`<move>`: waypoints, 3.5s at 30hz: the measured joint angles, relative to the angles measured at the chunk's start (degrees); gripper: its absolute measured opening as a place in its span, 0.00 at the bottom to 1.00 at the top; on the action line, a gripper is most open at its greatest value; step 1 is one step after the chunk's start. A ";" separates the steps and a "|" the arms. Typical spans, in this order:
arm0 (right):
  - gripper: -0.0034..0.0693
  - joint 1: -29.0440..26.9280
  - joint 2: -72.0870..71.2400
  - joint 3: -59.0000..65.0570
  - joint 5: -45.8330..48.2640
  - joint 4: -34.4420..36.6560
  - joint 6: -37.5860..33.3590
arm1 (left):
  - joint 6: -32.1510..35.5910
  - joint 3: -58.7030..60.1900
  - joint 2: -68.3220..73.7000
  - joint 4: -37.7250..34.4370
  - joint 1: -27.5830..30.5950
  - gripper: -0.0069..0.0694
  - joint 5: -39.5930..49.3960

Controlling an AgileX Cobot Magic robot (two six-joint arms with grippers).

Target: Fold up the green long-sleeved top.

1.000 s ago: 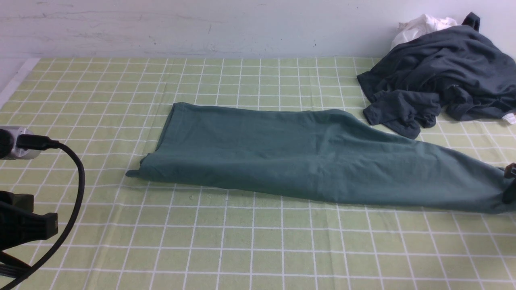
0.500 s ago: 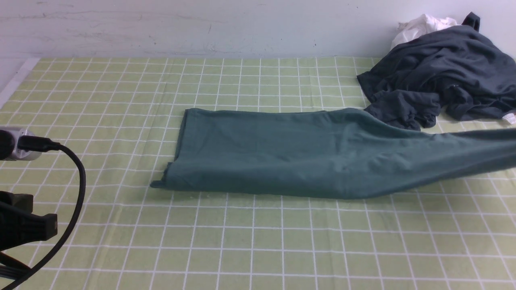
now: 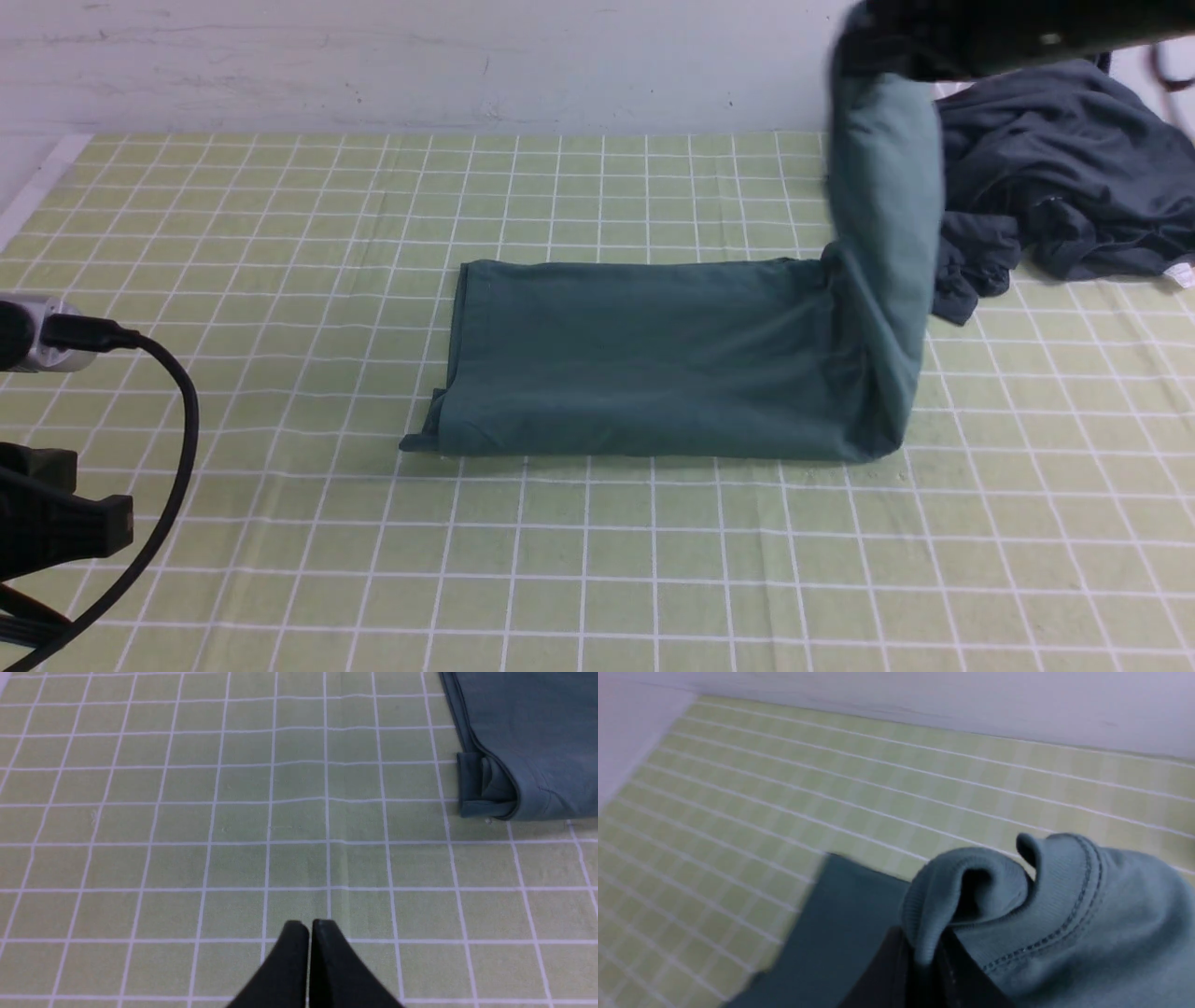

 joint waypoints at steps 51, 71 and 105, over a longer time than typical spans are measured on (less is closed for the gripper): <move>0.05 9.60 -22.37 -2.39 21.22 -32.40 10.58 | 0.00 0.00 0.00 -2.43 0.00 0.09 0.05; 0.03 8.77 -97.98 92.81 -50.55 -49.67 33.51 | 0.00 0.00 0.00 -2.43 0.00 0.09 0.05; 0.03 -17.02 -102.26 95.53 -22.47 -45.80 33.45 | 0.07 0.25 0.37 -2.45 0.00 0.09 0.19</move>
